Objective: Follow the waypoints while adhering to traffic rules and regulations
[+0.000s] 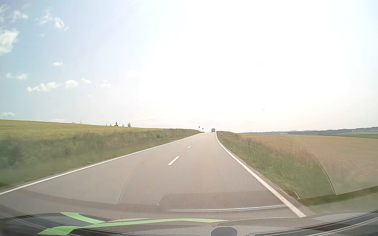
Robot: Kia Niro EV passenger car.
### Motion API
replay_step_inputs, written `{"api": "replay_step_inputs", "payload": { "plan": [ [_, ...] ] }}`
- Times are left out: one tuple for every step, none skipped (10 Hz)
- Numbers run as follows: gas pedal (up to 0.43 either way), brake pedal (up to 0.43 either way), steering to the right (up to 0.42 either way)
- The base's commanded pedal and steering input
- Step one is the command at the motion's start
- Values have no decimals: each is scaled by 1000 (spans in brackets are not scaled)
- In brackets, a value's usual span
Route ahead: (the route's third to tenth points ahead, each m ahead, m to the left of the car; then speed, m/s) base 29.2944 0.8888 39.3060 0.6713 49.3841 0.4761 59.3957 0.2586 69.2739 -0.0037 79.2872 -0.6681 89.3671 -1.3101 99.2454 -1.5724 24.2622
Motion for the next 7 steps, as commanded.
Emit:
{"api": "replay_step_inputs", "payload": {
  "plan": [
    [189,0,4],
    [189,0,3],
    [189,0,3],
    [189,0,3],
    [189,0,3],
    [189,0,3],
    [189,0,3]
  ]
}}
